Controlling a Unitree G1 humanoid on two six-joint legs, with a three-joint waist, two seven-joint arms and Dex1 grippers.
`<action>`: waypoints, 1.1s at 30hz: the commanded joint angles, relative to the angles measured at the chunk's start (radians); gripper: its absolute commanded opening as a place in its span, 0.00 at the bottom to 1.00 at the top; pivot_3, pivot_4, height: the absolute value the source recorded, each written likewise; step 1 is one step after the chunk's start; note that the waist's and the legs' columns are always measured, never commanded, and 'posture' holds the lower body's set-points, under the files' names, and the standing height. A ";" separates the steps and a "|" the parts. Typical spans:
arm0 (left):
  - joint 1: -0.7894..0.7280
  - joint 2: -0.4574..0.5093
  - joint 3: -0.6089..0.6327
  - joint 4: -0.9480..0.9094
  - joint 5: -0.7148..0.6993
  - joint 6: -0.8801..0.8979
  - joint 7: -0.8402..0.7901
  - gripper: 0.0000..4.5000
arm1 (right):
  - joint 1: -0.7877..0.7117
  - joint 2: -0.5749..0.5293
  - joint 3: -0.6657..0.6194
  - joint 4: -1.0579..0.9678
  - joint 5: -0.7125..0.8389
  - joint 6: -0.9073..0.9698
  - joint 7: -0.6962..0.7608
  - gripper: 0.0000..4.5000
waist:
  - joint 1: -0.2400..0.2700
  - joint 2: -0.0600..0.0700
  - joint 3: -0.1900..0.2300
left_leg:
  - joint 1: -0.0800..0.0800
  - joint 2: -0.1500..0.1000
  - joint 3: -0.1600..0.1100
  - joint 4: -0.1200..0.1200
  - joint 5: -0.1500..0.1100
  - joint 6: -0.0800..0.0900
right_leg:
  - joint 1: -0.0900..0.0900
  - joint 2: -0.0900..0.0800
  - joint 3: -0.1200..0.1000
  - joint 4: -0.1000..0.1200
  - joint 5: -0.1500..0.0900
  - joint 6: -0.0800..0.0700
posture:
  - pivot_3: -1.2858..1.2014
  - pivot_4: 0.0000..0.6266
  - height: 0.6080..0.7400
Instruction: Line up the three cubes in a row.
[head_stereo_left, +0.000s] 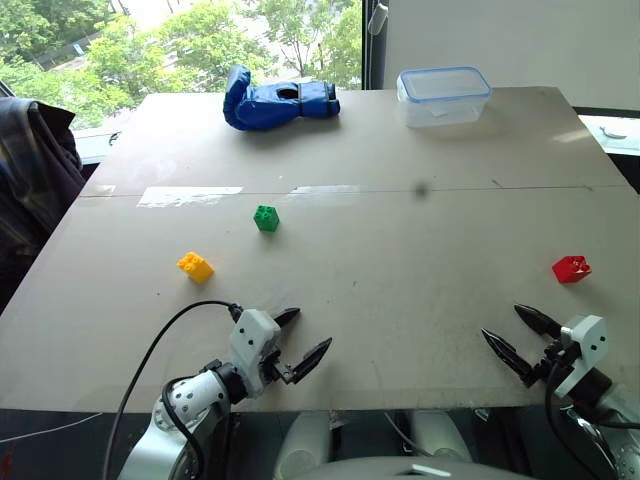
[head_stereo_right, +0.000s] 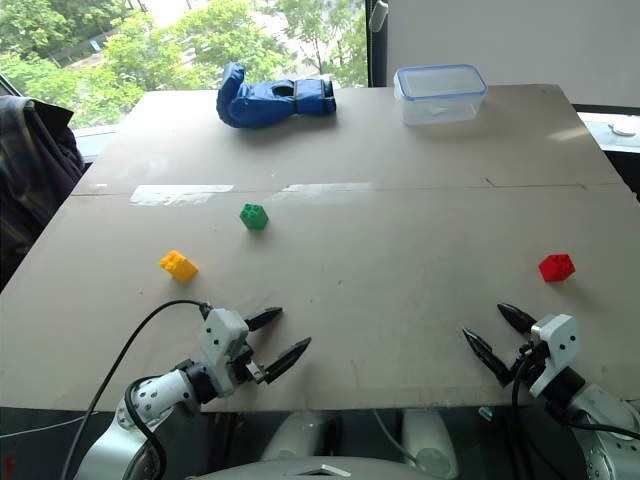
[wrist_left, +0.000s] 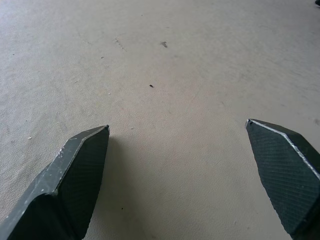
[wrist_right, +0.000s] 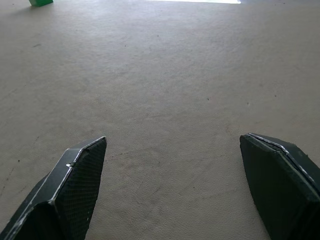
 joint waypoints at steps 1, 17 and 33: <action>0.004 0.003 0.027 0.005 0.010 0.033 0.031 1.00 | -0.011 0.008 -0.028 0.002 -0.007 -0.022 0.010 0.97 | 0.000 0.000 0.000 | 0.000 0.000 0.000 0.000 0.000 0.000 | 0.000 0.000 0.000 0.000 0.000 0.000 | 0.52 0.24 1.00; -0.005 0.014 0.027 -0.003 0.024 -0.014 0.003 1.00 | -0.017 0.035 -0.032 0.005 -0.040 -0.054 0.006 0.97 | 0.001 -0.001 0.000 | 0.000 0.000 0.000 0.000 0.000 0.000 | 0.000 0.000 0.000 0.000 0.000 -0.001 | 0.52 0.24 1.00; -0.303 0.148 -0.033 -0.173 -0.184 0.243 -0.192 1.00 | -0.073 0.036 -0.291 0.104 0.022 0.033 -0.181 0.97 | -0.001 -0.003 0.002 | -0.006 -0.002 0.003 0.000 0.000 0.000 | -0.007 0.001 -0.002 0.000 0.005 -0.001 | 0.52 0.24 1.00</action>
